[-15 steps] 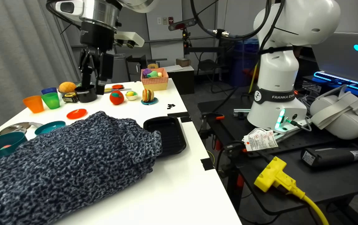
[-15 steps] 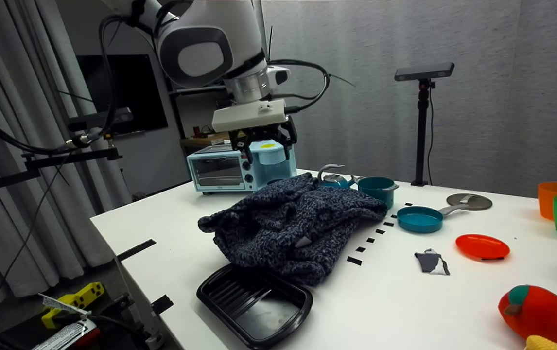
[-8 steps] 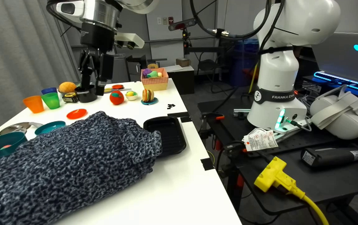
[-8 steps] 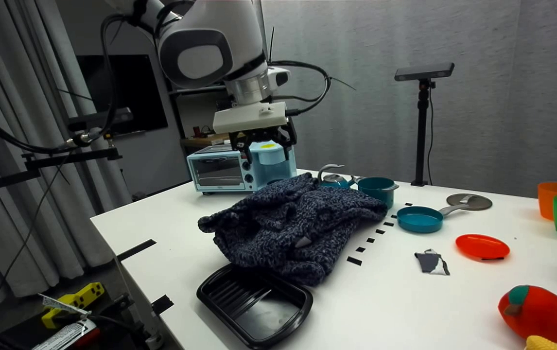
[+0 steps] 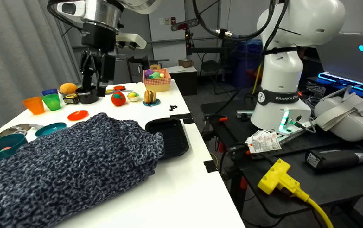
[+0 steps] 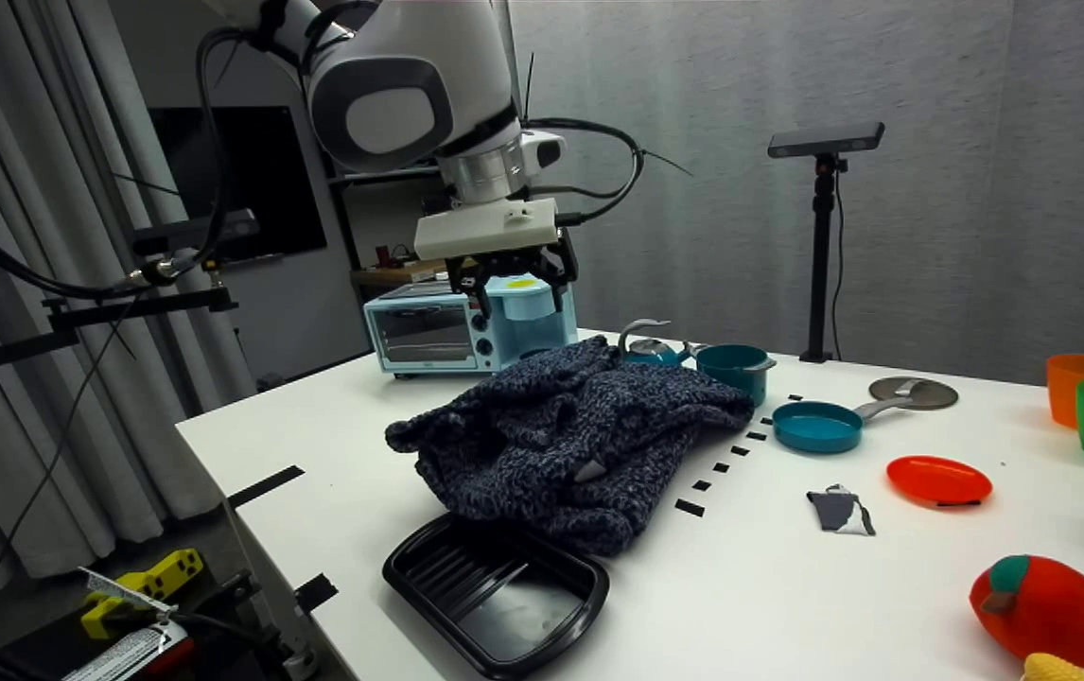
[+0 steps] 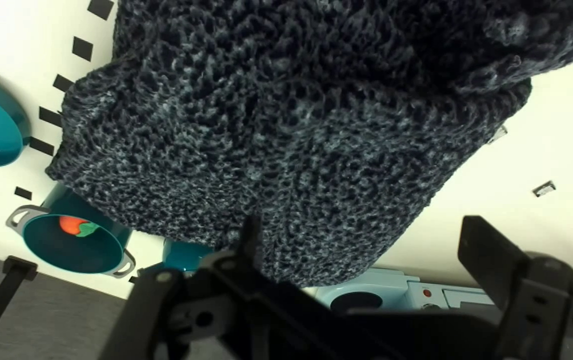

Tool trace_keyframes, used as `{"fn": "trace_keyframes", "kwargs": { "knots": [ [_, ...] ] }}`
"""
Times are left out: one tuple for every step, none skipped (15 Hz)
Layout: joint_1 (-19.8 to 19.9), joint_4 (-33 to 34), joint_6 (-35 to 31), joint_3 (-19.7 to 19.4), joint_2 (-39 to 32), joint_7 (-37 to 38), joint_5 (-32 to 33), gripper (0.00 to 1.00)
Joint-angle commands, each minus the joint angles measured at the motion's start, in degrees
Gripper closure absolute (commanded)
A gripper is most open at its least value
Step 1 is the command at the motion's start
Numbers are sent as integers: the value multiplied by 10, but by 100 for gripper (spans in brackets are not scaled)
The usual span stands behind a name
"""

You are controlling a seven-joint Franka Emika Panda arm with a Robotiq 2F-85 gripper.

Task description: Fold the blanket

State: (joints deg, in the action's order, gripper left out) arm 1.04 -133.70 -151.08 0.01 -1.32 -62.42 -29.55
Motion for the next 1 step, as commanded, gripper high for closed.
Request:
{"fn": "trace_keyframes", "kwargs": {
  "knots": [
    [1,0,1,1,1,3,2,0]
  ]
}}
